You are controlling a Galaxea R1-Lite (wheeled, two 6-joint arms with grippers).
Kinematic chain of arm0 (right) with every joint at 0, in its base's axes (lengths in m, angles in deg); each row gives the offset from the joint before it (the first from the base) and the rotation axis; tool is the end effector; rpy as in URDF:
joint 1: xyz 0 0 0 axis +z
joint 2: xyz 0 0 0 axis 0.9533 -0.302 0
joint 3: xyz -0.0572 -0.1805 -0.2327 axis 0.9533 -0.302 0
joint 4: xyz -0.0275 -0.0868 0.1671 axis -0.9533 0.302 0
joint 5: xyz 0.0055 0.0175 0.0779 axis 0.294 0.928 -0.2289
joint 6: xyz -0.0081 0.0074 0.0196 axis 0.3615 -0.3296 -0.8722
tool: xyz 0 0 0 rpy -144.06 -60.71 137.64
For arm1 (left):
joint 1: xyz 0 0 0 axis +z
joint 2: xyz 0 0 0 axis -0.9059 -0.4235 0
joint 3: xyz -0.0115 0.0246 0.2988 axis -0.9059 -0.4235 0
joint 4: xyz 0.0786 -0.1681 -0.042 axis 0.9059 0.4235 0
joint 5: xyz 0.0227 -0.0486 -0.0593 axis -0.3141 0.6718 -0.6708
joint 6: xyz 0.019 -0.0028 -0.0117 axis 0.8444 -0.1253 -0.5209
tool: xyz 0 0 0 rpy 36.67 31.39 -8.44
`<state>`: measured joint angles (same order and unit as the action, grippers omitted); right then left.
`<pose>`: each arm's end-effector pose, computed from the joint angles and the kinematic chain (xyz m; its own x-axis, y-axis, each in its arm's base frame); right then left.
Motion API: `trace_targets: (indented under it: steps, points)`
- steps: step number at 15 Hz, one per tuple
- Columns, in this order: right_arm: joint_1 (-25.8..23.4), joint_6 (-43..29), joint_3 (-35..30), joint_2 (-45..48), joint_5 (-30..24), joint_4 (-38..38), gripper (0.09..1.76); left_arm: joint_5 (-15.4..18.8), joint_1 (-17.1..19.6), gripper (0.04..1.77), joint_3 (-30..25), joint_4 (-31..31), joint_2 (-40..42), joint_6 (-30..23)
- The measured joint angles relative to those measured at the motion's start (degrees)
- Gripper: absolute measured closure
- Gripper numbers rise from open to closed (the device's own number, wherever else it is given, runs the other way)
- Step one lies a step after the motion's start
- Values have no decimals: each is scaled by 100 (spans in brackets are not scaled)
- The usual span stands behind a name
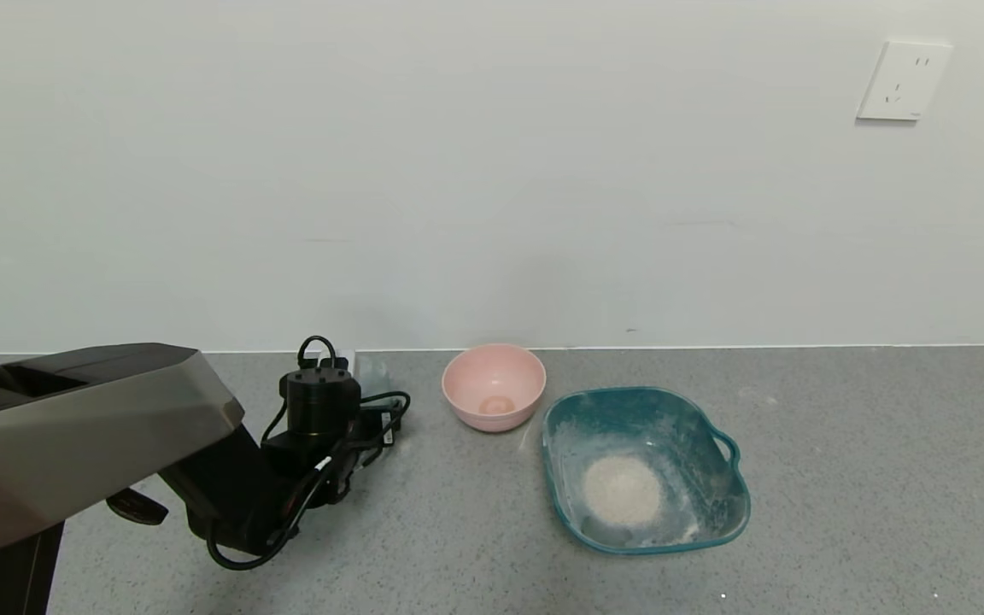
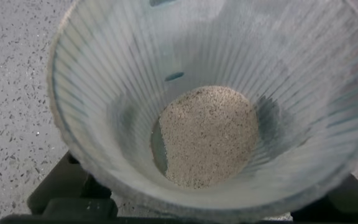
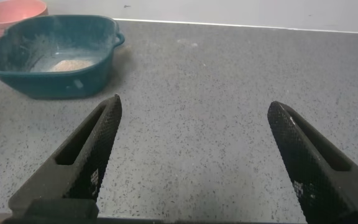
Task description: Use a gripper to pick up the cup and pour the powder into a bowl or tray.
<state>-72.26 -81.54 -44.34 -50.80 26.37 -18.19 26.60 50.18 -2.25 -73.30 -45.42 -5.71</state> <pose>-0.0229 0.0000 0.0750 1.0000 0.0029 -0.0031 -0.0029 1.0000 -0.0072 0.3706 -0.0902 0.0253 0.9294 0.0881 -0.3583 -0.0928 0.9957 0.0042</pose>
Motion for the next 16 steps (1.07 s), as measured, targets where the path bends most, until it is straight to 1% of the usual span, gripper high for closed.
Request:
trace_targets:
  steps: [5,7,11,16]
  points:
    - [0,-1,0,0,0,-2,14,-4,0,23,-11,91,83,2]
    - [0,0,0,0,0,0,14,-4,-1,20,-22,310,232,16]
    - [0,0,0,0,0,0,14,-4,-9,16,6,1172,914,60]
    - [0,0,0,0,0,0,14,38,-17,13,61,2402,2395,254]
